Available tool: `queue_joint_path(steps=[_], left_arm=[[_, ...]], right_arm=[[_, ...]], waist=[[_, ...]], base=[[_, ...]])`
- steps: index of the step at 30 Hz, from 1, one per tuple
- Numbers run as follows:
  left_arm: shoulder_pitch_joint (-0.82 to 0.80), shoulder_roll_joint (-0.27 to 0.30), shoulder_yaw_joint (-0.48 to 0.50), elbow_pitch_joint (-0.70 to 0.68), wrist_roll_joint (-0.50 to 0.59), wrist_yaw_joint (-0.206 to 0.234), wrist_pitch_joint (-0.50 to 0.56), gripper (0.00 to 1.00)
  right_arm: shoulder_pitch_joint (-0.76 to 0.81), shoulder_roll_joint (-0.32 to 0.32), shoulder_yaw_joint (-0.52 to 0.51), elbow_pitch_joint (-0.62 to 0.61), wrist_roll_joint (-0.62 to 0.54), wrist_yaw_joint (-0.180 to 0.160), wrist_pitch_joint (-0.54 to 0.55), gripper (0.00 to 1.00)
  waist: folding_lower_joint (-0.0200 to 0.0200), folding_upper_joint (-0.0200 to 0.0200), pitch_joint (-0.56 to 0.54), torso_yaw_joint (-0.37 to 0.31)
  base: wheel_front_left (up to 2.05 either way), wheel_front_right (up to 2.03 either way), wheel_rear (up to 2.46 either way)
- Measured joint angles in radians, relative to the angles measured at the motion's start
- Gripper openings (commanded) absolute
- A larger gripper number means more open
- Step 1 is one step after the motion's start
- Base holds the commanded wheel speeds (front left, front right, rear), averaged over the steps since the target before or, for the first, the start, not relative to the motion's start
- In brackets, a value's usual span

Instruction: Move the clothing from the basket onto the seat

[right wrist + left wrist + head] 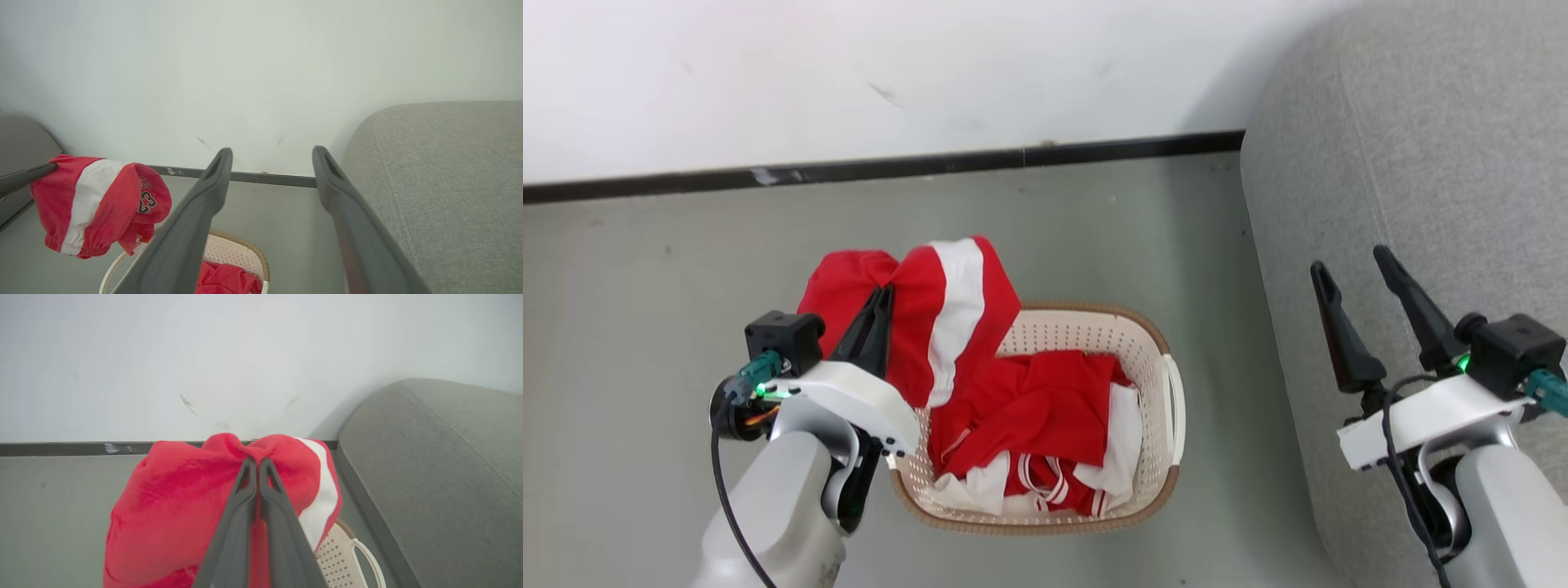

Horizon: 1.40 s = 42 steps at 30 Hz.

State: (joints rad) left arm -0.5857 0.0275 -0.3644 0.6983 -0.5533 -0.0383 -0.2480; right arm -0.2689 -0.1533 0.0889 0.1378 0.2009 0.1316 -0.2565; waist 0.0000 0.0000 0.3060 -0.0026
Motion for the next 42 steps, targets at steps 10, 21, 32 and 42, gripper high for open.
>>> queue_joint_path(steps=[10, 21, 32, 42], left_arm=[[0.088, 0.000, 0.011, -0.038, -0.002, 0.001, 0.000, 0.00], [0.165, 0.002, 0.011, -0.072, -0.002, 0.002, 0.000, 0.00], [0.216, 0.003, -0.004, -0.122, -0.006, 0.009, 0.000, 0.00], [0.245, 0.005, -0.035, -0.199, -0.006, 0.009, 0.002, 0.00]], right_arm=[[0.094, 0.014, -0.008, 0.008, 0.000, 0.000, 0.000, 1.00], [0.168, 0.015, -0.003, 0.012, -0.012, 0.000, 0.000, 1.00], [0.210, 0.015, 0.016, 0.007, -0.016, 0.000, 0.000, 1.00], [0.227, 0.006, 0.097, -0.006, -0.016, 0.000, 0.000, 1.00]], waist=[[0.0000, 0.0000, -0.114, 0.017], [-0.0001, 0.0000, -0.214, 0.028], [-0.0001, 0.0000, -0.283, 0.043], [-0.0001, 0.0000, -0.313, 0.068]], base=[[0.00, 0.00, 0.00], [0.00, 0.00, 0.00], [0.00, 0.00, 0.00], [0.00, 0.00, 0.00]])
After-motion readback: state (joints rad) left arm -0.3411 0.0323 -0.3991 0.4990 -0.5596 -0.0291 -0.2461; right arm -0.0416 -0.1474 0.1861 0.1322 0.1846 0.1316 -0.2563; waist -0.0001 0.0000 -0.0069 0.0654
